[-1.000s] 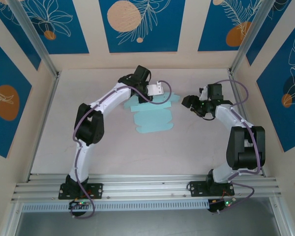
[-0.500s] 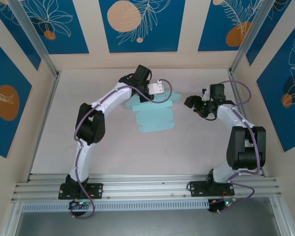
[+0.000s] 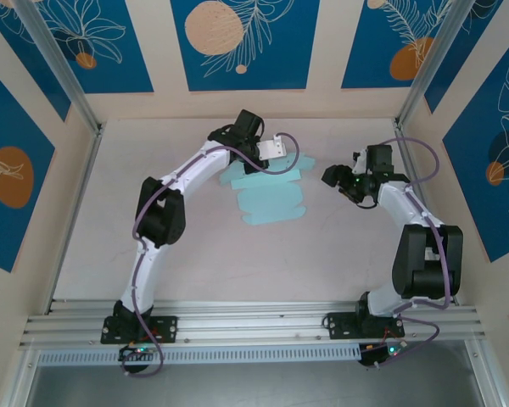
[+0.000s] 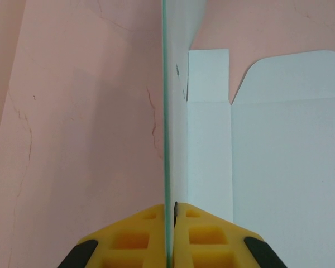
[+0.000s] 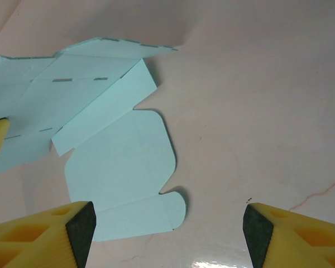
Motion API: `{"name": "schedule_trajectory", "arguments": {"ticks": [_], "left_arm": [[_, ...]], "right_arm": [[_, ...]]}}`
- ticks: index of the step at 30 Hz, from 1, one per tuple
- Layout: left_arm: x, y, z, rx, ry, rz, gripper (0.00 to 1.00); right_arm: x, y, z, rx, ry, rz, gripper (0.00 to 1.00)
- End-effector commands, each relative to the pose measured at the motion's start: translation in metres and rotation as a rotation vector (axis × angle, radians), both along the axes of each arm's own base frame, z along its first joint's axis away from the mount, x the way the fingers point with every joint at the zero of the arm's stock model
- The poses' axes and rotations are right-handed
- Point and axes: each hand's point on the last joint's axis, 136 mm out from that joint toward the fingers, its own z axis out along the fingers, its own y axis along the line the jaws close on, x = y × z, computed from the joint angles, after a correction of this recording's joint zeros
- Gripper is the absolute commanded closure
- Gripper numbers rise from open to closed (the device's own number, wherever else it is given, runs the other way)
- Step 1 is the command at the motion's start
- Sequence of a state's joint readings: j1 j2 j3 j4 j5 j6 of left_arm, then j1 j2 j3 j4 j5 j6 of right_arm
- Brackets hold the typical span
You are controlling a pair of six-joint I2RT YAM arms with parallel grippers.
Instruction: Fold the paper box
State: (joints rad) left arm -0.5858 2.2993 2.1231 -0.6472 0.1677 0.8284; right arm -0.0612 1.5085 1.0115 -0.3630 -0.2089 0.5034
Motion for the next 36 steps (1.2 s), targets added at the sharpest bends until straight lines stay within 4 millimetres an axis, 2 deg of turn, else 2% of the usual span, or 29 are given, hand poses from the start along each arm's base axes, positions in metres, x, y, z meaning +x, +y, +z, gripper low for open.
{"name": "schedule_trajectory", "arguments": {"ticks": [1, 13, 22, 27, 31, 36], "left_arm": [[-0.02, -0.004, 0.006, -0.019, 0.053, -0.037, 0.93], [-0.053, -0.009, 0.017, -0.061, 0.084, -0.109, 0.92], [-0.063, -0.016, 0.03, -0.112, 0.103, -0.152, 0.92], [-0.064, -0.016, 0.029, -0.109, 0.107, -0.165, 0.91], [-0.068, -0.017, 0.026, -0.106, 0.123, -0.184, 0.91], [-0.052, -0.016, 0.016, -0.075, 0.124, -0.118, 0.91]], "right_arm": [[-0.01, -0.01, -0.001, -0.013, 0.009, -0.01, 0.28], [-0.014, -0.03, 0.011, -0.005, -0.034, -0.044, 0.28], [-0.002, -0.017, 0.022, 0.092, -0.129, 0.029, 0.28], [0.018, -0.019, 0.01, 0.124, -0.097, 0.024, 0.29], [0.039, -0.022, -0.007, 0.13, -0.048, 0.019, 0.36], [0.049, -0.01, -0.024, 0.195, -0.001, 0.033, 0.41]]}}
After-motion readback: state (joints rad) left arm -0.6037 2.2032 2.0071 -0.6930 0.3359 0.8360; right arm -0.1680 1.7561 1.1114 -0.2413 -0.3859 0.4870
